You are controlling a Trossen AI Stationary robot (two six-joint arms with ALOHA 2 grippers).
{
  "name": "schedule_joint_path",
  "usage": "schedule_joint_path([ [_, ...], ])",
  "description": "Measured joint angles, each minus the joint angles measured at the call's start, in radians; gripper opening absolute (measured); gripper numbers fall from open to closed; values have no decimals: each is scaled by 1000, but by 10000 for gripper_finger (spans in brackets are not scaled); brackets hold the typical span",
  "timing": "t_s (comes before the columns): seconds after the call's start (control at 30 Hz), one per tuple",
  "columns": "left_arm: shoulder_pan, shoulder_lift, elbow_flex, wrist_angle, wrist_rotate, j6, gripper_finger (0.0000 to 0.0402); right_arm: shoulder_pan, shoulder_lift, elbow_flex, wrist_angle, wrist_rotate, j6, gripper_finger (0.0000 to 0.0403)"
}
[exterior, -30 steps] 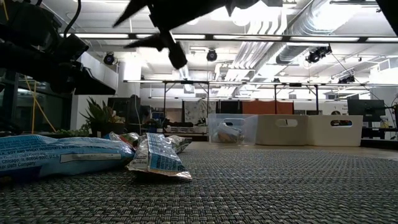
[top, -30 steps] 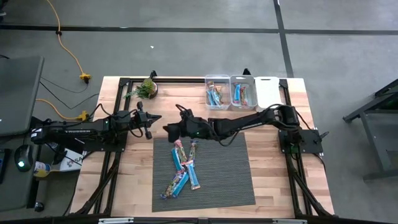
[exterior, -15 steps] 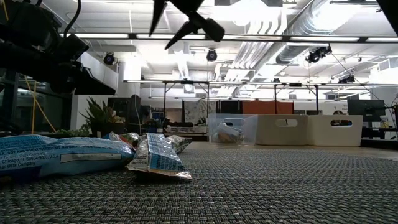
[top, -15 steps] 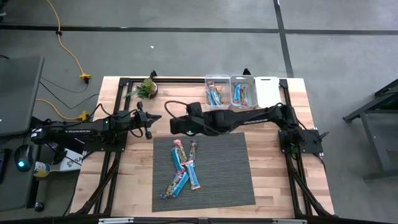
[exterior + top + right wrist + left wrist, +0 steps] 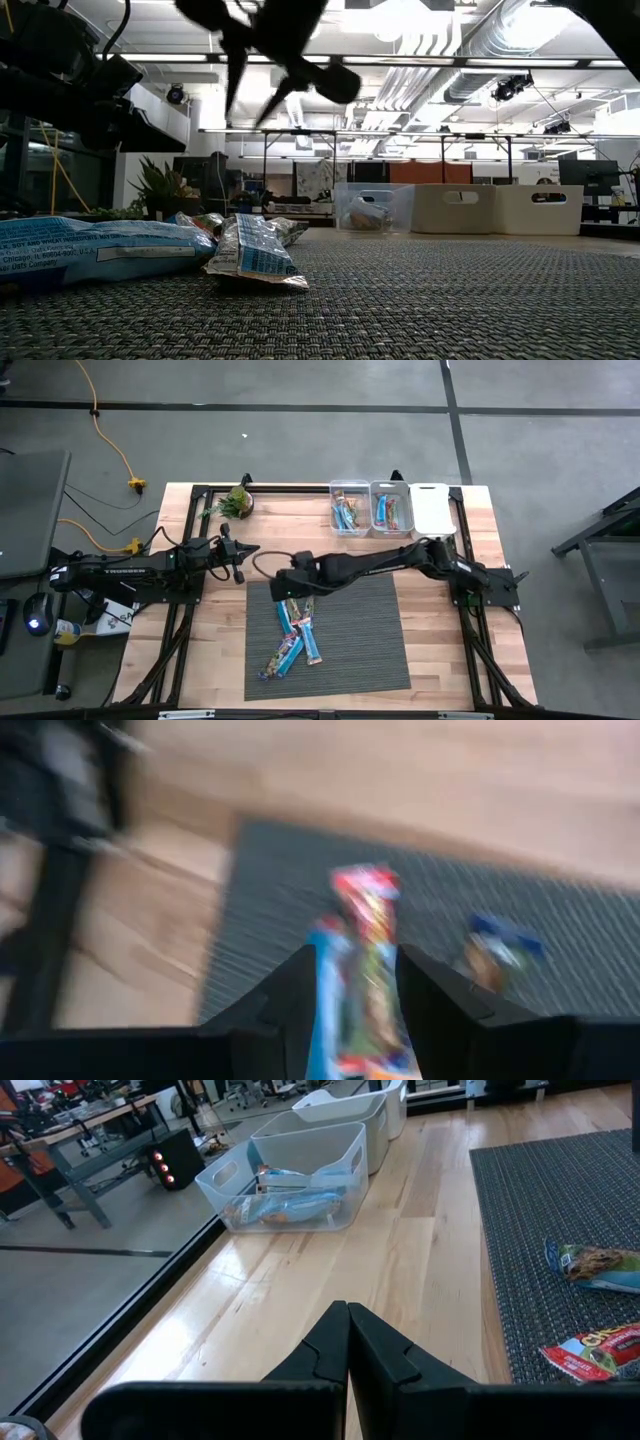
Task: Pick and place Granola Bars by type
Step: Put the blue granola bar into the white bin
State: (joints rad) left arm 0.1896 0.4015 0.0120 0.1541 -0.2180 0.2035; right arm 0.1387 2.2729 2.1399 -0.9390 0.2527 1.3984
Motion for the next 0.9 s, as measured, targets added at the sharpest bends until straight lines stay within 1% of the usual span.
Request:
schedule_joint_path([
  [0.07,0,0,0,0,0,0,1,6,15,0,-51,-39,18,122],
  [0.2,0,0,0,0,0,0,1,23,45,-2,-87,-117,44,122],
  [0.33,0,0,0,0,0,0,1,31,55,-11,-114,-134,65,122],
  [0.4,0,0,0,0,0,0,1,34,55,-11,-134,-114,63,127],
  [0.5,0,0,0,0,0,0,1,32,55,-11,-143,-97,54,144],
  [0.6,0,0,0,0,0,0,1,31,60,-11,-141,-94,37,171],
  [0.73,0,0,0,0,0,0,1,32,81,-11,-138,-105,62,205],
  [0.9,0,0,0,0,0,0,1,32,98,-11,-130,-127,91,226],
])
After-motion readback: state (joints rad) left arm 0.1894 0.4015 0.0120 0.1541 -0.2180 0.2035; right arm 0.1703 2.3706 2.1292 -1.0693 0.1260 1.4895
